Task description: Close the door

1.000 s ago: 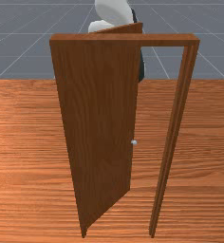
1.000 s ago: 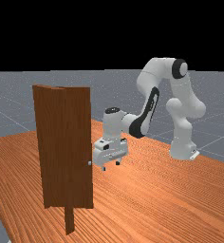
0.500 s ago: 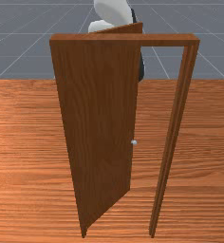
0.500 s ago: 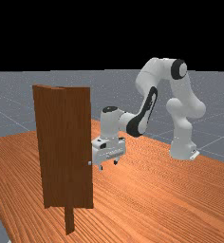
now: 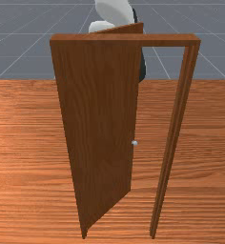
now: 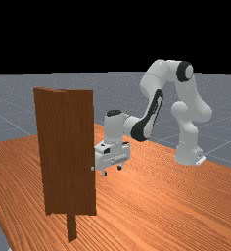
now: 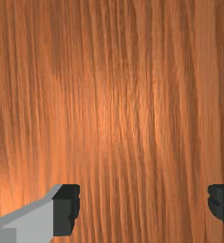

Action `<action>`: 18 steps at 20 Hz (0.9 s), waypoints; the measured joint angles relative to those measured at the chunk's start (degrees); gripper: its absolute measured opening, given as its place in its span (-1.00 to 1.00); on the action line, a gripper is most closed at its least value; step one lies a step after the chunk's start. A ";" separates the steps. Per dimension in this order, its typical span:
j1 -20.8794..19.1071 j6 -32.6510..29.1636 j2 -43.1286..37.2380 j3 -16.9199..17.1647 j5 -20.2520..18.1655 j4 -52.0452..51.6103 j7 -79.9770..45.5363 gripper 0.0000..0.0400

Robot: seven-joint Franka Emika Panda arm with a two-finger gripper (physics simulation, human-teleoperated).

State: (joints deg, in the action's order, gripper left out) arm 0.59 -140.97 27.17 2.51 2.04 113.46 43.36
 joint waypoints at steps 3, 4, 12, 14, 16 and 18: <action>-0.02 0.15 -0.16 -0.02 -0.01 0.00 0.06 1.00; -0.03 0.13 -0.21 -0.03 -0.04 0.05 0.08 1.00; -0.07 -0.18 -0.38 0.00 -0.01 0.35 0.19 1.00; -0.27 0.05 -0.31 0.07 -0.07 0.20 0.36 1.00; -0.62 0.06 -0.26 0.18 -0.22 0.13 0.70 1.00; -1.03 0.99 -0.30 0.22 -0.20 -0.21 1.42 1.00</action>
State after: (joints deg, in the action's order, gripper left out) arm -0.45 -139.98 26.87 2.73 1.84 113.25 44.78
